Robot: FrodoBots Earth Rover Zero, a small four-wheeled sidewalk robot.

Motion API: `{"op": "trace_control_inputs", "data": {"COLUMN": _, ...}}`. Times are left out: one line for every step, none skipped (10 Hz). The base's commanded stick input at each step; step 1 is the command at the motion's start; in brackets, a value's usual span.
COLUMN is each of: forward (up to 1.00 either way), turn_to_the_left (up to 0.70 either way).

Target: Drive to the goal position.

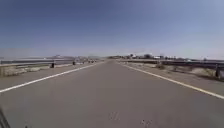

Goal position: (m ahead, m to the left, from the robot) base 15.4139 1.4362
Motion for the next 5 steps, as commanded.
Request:
{"op": "trace_control_inputs", "data": {"forward": 1.00, "turn_to_the_left": 0.00}}
{"op": "trace_control_inputs", "data": {"forward": 1.00, "turn_to_the_left": 0.00}}
{"op": "trace_control_inputs", "data": {"forward": 1.00, "turn_to_the_left": 0.00}}
{"op": "trace_control_inputs", "data": {"forward": 1.00, "turn_to_the_left": 0.00}}
{"op": "trace_control_inputs", "data": {"forward": 1.00, "turn_to_the_left": 0.00}}
